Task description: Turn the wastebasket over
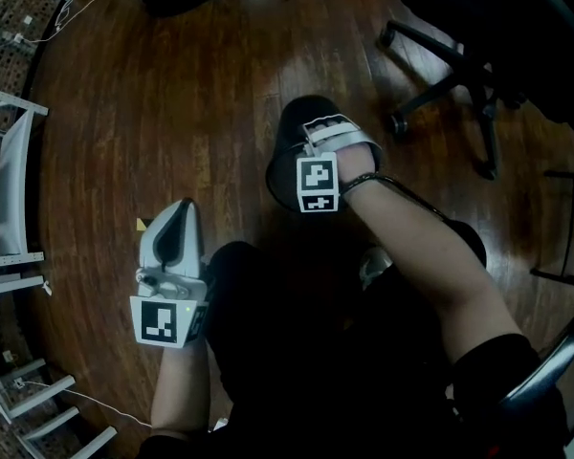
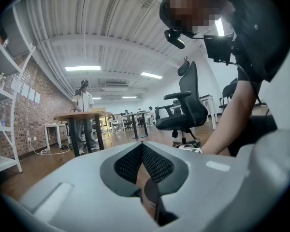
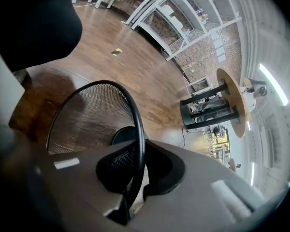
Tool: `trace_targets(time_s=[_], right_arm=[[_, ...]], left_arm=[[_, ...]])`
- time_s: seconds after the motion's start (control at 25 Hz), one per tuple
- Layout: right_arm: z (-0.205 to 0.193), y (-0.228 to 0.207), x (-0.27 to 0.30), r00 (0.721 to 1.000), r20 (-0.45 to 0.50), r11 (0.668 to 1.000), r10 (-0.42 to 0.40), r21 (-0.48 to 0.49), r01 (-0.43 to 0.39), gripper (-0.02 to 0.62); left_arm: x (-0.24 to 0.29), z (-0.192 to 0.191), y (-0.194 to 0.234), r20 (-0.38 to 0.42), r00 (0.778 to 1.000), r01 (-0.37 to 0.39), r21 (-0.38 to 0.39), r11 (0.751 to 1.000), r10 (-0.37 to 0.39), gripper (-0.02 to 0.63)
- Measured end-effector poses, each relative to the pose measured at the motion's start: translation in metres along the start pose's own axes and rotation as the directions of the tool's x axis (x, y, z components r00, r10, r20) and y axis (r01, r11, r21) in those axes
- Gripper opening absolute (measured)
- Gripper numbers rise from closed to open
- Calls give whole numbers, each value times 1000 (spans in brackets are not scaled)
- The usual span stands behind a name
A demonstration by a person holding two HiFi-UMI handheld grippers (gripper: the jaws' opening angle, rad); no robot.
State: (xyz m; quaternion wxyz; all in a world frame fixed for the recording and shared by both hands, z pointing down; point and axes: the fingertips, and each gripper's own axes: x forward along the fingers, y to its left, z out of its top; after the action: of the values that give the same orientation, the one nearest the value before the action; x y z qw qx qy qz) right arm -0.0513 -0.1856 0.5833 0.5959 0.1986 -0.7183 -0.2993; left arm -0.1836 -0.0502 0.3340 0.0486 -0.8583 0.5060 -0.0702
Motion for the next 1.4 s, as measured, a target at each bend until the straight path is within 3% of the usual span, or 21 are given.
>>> trace_targets(time_s=[0.12,0.28,0.4,0.64,0.8,0.92,1.0,1.28,1.4], right_arm=[[15,30,-12,999,43,1000,18,-11,-17,23],[33,69,-25,992,123,999,25,29,-28,58],[39,117,-30,984,149,992,97,63,-107,127],[38,175,-29,980,143,988,141,-84,-130,205],[44,190,-29,972,177,983,158,-117,-138,236],[37,194,-32,980,139,965,144,-240,-108,256],[34,196,-33,982,130,956,134,-278,-94,305],[9,184,-15,993,28,958,112,-270,-100,318],[16,187,-16,989,40,956,143,-265,-127,299]], left_arm=[[3,-9,-5,-5,1000,-7,-25,1000,7,0],[13,-10,-23,6,999,46,-27,999,-46,0],[17,-10,-28,9,998,64,-34,997,-63,0],[13,-8,-21,18,998,56,-53,997,-55,0],[11,-14,-19,9,999,45,-58,997,-44,0],[10,-18,-19,2,999,47,-73,996,-46,0],[9,-20,-19,-7,999,48,-71,996,-49,0],[15,-20,-21,5,998,61,-51,997,-60,0],[11,-22,-27,-13,997,76,-36,996,-77,0]])
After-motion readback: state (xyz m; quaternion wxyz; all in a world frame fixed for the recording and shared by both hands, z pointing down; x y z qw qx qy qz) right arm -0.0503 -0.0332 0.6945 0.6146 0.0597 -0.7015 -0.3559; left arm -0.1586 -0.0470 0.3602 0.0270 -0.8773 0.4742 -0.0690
